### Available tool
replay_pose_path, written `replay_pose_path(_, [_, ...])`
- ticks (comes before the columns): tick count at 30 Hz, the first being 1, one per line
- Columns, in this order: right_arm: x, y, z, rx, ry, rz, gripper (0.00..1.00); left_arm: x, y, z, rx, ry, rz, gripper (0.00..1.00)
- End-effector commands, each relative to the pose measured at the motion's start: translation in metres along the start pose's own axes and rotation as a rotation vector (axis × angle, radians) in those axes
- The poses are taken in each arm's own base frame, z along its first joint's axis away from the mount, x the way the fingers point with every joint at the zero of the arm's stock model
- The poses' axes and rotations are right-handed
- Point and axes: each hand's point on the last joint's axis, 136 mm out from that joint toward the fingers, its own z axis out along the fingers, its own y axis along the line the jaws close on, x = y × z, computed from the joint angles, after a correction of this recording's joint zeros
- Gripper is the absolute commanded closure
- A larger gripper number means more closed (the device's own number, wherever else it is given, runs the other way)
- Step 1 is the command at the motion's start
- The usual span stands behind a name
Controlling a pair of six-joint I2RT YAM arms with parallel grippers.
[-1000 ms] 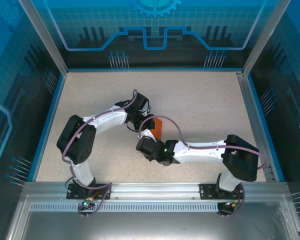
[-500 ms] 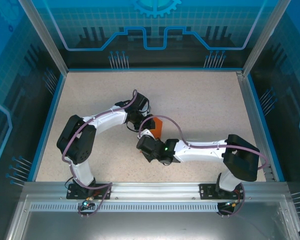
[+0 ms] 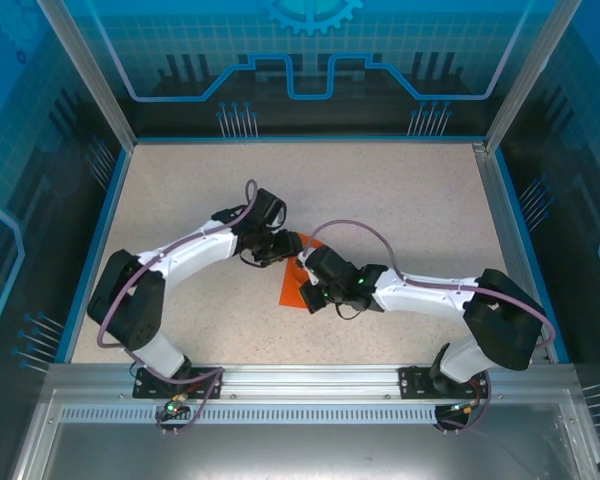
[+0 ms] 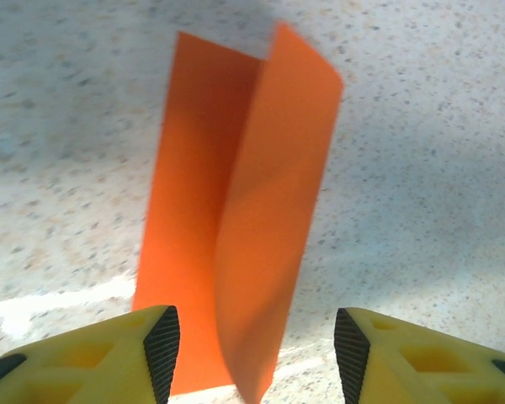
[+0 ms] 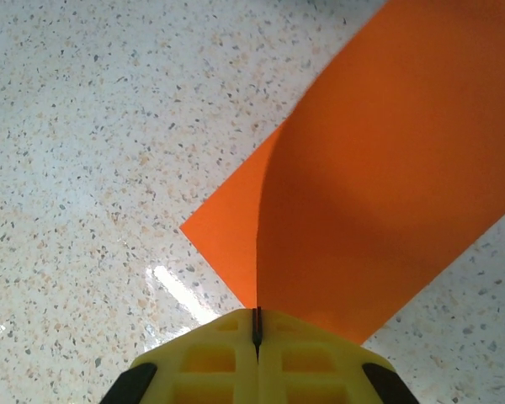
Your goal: Fold a paper plane with a square sheet of paper (pick it up from the middle)
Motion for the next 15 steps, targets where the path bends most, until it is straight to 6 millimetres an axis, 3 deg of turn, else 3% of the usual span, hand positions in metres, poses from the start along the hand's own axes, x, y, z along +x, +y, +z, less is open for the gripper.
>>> replay_pose_path(1, [-0.008, 0.02, -0.008, -0.198, -0.011, 0.008, 1.0, 0.006, 0.022, -0.01, -0.054, -0.039, -0.055, 0.45])
replay_pose_path(15, [-0.013, -0.008, -0.002, -0.367, 0.043, 0.089, 1.0, 0.044, 0.027, -0.017, 0.048, 0.023, -0.024, 0.66])
